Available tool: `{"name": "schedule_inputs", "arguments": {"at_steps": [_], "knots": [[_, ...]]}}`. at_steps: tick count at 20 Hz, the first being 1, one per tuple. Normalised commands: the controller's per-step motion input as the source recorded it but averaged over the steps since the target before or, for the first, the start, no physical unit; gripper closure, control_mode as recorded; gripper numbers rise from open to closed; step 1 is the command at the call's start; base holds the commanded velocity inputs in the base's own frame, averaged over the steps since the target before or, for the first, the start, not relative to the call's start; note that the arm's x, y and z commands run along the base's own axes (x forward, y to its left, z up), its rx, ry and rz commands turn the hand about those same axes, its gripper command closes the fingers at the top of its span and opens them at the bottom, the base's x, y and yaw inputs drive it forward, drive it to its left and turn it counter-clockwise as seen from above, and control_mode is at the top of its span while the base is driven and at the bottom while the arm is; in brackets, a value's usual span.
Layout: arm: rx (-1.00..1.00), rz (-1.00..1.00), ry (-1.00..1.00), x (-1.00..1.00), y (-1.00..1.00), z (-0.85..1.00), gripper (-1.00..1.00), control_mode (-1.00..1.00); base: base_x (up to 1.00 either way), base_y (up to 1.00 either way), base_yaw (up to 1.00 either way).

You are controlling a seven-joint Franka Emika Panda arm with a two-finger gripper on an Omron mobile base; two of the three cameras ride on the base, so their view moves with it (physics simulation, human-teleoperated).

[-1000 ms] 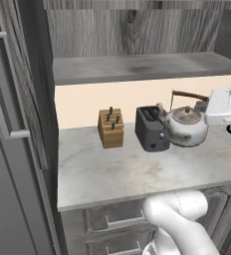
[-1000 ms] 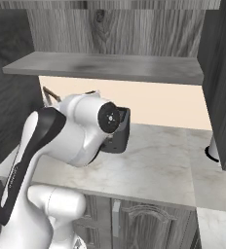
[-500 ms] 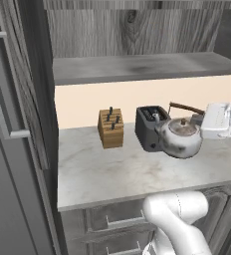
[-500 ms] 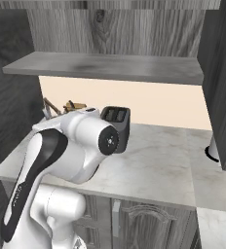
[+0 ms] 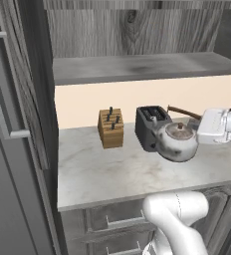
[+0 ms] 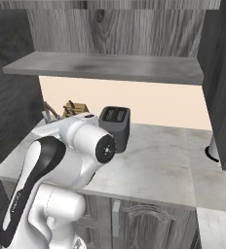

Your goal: Open the cabinet, pick the kettle from the cabinet, and place it in the sink.

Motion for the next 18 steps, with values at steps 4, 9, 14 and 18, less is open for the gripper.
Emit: {"name": "schedule_inputs", "arguments": {"at_steps": [4, 9, 14, 18], "knots": [[0.00, 0.00, 0.00, 0.00, 0.00, 0.00, 1.00, -1.00, 0.00, 0.00, 0.00], [0.00, 0.00, 0.00, 0.00, 0.00, 0.00, 1.00, -1.00, 0.00, 0.00, 0.00], [0.00, 0.00, 0.00, 0.00, 0.00, 0.00, 1.00, -1.00, 0.00, 0.00, 0.00], [0.00, 0.00, 0.00, 0.00, 0.00, 0.00, 1.00, -1.00, 0.00, 0.00, 0.00]]}}
